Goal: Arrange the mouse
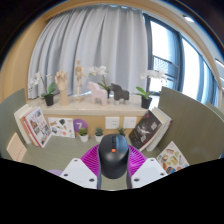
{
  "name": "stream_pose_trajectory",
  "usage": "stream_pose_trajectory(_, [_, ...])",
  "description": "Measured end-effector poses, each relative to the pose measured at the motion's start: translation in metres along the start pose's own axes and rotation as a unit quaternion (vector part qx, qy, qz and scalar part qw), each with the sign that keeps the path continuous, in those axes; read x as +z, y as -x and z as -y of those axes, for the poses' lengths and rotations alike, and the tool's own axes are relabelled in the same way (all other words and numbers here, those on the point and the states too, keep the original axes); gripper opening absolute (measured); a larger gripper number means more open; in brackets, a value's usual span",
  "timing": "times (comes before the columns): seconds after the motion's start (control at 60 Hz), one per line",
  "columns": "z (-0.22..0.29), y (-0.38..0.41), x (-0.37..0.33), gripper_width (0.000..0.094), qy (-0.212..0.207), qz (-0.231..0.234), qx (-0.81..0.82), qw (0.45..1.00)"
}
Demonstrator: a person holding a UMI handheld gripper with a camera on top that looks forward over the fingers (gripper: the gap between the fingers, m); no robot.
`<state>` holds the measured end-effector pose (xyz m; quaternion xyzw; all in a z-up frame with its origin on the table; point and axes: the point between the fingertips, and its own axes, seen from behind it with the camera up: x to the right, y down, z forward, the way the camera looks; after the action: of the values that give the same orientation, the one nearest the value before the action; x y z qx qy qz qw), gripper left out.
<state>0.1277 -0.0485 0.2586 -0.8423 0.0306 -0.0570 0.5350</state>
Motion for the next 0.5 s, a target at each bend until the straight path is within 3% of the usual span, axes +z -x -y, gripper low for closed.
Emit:
stream_pose_trajectory(0.15, [-0.002, 0.118, -0.012, 0.0338, -0.001, 0.046, -0.007, 0.999])
stream_pose_trajectory(0.283, [-0.076, 0.204, 0.007, 0.0336, 0.06, 0.086, 0.004, 0.994])
stream_pose_trajectory(0.5, [-0.213, 0.269, 0.037, 0.0338, 0.179, 0.105, -0.006, 0.978])
